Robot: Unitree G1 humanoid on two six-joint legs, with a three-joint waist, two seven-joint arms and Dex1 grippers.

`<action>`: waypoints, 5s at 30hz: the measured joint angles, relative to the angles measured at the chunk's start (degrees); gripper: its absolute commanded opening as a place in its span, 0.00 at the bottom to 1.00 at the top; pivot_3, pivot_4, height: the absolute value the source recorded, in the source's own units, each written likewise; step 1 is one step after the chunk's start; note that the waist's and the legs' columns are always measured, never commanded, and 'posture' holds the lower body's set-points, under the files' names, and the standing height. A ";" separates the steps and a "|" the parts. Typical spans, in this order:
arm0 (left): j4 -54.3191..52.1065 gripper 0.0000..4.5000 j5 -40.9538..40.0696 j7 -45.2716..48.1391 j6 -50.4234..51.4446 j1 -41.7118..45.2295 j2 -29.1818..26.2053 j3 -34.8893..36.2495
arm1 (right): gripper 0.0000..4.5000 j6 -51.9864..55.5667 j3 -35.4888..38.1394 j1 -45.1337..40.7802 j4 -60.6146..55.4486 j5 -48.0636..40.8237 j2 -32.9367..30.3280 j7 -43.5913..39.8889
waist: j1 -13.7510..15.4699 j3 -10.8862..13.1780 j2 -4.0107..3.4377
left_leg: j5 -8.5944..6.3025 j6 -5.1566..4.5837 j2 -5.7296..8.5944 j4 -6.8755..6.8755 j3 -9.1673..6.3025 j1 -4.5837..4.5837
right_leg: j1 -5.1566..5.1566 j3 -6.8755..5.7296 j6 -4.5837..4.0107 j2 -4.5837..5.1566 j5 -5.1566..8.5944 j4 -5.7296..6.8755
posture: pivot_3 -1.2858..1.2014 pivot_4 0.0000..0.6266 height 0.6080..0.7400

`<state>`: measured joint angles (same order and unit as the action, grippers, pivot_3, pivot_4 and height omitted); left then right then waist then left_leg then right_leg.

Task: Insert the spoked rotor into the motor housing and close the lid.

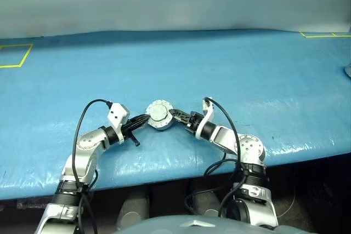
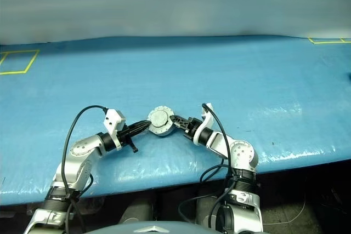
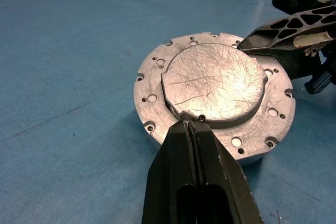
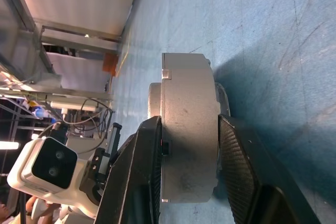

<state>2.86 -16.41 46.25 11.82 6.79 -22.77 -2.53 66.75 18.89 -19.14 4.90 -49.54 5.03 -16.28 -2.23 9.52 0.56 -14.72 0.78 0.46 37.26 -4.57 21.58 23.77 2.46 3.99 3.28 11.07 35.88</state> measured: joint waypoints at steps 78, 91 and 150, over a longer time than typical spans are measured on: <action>-2.65 0.57 -54.31 -15.01 31.95 1.15 23.26 19.51 | 0.49 -9.07 -9.93 -0.12 -10.08 -26.11 -1.87 14.90 | -1.34 0.13 -0.04 | -0.03 -0.07 0.01 0.18 -0.02 0.96 | 0.80 0.02 0.18 -0.07 -0.32 -0.05 | 0.52 0.24 1.00; -0.75 0.57 -46.02 -20.92 23.76 2.76 23.81 21.01 | 0.78 -21.16 -15.74 0.25 -16.33 -8.24 -5.73 9.07 | -1.11 0.13 -0.04 | -0.03 -0.05 0.03 0.30 -0.02 0.99 | 0.79 0.03 0.25 -0.07 -0.39 -0.05 | 0.52 0.24 1.00; -16.38 0.98 -6.16 -11.50 0.01 -0.87 -5.60 2.34 | 0.82 -40.84 -25.37 4.91 -15.38 26.79 -22.85 -9.67 | -0.42 0.14 0.16 | 0.17 0.16 -0.09 0.40 0.05 0.89 | 0.75 0.10 0.15 -0.20 -0.46 0.04 | 0.52 0.24 1.00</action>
<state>-13.53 -22.56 34.75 11.83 5.92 -28.37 -0.19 25.91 -6.48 -14.23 -10.48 -22.75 -17.82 -25.95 -2.64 9.66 0.72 -14.54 0.95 0.37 37.67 -4.52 22.47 24.51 2.56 4.14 3.08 10.61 35.92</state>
